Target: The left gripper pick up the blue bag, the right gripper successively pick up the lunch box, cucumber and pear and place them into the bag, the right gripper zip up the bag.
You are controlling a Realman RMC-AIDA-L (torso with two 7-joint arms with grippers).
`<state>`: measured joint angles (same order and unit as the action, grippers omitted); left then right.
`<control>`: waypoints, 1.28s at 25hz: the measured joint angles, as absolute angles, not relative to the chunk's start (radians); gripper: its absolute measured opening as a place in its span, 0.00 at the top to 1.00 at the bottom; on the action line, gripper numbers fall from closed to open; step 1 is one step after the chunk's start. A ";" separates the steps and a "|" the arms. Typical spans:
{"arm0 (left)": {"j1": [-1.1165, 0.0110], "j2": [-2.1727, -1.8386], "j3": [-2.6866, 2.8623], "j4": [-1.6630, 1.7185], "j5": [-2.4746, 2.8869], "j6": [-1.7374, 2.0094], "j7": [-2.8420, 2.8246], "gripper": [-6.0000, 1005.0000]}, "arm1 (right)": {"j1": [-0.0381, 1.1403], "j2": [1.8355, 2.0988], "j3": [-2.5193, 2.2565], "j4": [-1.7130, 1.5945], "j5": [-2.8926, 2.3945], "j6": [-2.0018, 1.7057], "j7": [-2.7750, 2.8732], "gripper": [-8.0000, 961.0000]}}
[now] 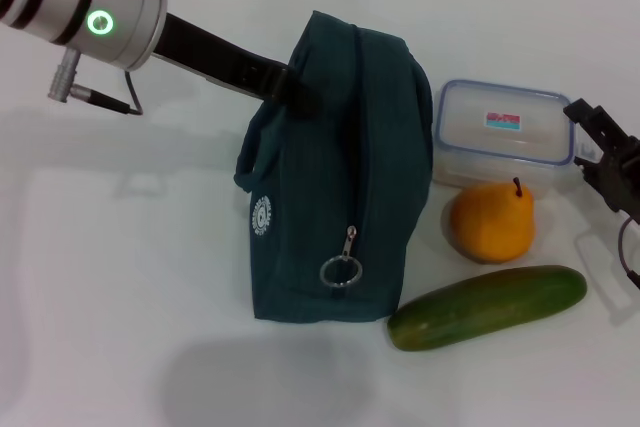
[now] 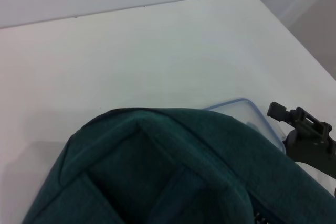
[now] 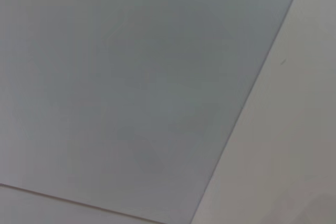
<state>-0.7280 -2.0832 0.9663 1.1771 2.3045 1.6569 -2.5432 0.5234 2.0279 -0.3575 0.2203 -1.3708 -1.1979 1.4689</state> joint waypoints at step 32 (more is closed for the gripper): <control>-0.740 -2.083 0.966 1.148 2.304 1.638 -2.534 0.95 | 0.507 2.028 -0.351 0.216 -1.410 -1.255 1.465 0.68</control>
